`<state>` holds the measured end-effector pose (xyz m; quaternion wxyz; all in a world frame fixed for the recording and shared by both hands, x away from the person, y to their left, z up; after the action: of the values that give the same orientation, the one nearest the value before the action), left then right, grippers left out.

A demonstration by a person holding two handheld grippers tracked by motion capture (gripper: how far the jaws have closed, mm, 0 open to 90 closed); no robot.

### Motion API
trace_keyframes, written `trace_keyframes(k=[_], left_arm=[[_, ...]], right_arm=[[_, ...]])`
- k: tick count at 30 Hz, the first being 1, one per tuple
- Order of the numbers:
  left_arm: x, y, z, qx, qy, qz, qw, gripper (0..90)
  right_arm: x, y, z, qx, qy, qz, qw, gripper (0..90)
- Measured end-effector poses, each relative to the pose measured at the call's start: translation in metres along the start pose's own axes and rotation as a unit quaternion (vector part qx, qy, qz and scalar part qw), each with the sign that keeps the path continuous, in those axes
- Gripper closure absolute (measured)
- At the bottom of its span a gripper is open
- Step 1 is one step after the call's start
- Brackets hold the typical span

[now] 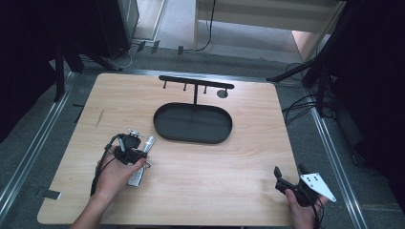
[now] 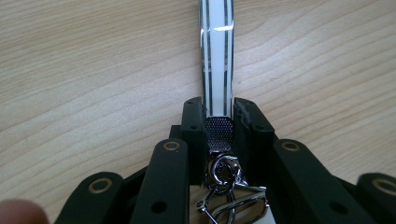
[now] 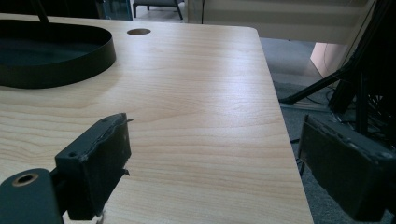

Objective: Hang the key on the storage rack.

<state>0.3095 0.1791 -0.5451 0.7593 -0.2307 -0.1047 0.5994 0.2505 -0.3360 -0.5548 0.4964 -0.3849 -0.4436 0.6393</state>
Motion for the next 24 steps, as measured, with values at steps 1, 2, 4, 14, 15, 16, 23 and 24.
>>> trace_keyframes(k=[1, 2, 4, 14, 15, 16, 23, 24], left_arm=[[0.001, 0.001, 0.003, -0.022, 0.021, -0.002, 0.9995, 75.3], [0.001, 0.001, 0.005, -0.035, 0.035, -0.002, 0.9987, 75.3], [0.002, 0.001, 0.01, -0.057, 0.048, -0.005, 0.9972, 75.3], [0.0, -0.002, 0.039, -0.178, 0.126, -0.006, 0.9758, 75.4], [-0.001, -0.002, 0.041, -0.197, 0.134, -0.01, 0.9713, 75.4], [-0.001, -0.003, 0.044, -0.212, 0.134, -0.013, 0.9681, 75.4], [-0.004, -0.006, 0.059, -0.3, 0.148, -0.04, 0.9416, 75.4], [-0.004, -0.007, 0.061, -0.307, 0.149, -0.044, 0.9389, 75.5]], right_arm=[[0.0, 0.0, 0.0, 0.0, 0.0, 0.001, 1.0, 9.6], [0.0, 0.0, 0.0, 0.0, 0.0, 0.001, 1.0, 9.6], [0.0, 0.0, 0.0, 0.0, 0.0, 0.001, 1.0, 9.6], [0.0, 0.0, 0.0, 0.0, 0.001, 0.002, 1.0, 9.6], [0.0, 0.0, 0.0, 0.0, 0.001, 0.002, 1.0, 9.6], [0.0, 0.0, 0.0, 0.001, 0.001, 0.002, 1.0, 9.6], [0.0, 0.0, 0.0, 0.001, 0.0, 0.001, 1.0, 9.6], [0.0, 0.0, 0.0, 0.001, 0.0, 0.001, 1.0, 9.6]])
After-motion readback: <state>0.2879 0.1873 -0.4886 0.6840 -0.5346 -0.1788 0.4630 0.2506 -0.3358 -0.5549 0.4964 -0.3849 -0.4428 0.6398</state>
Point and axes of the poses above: each handheld gripper's, and its own axes: z roughly backward along the jaws, y roughly out of its underside, x roughly to its left, the point moved 3 cm from there along -z, roughly forward along the jaws, and after that the axes turned 3 degrees about z, right-handed, at the moved point
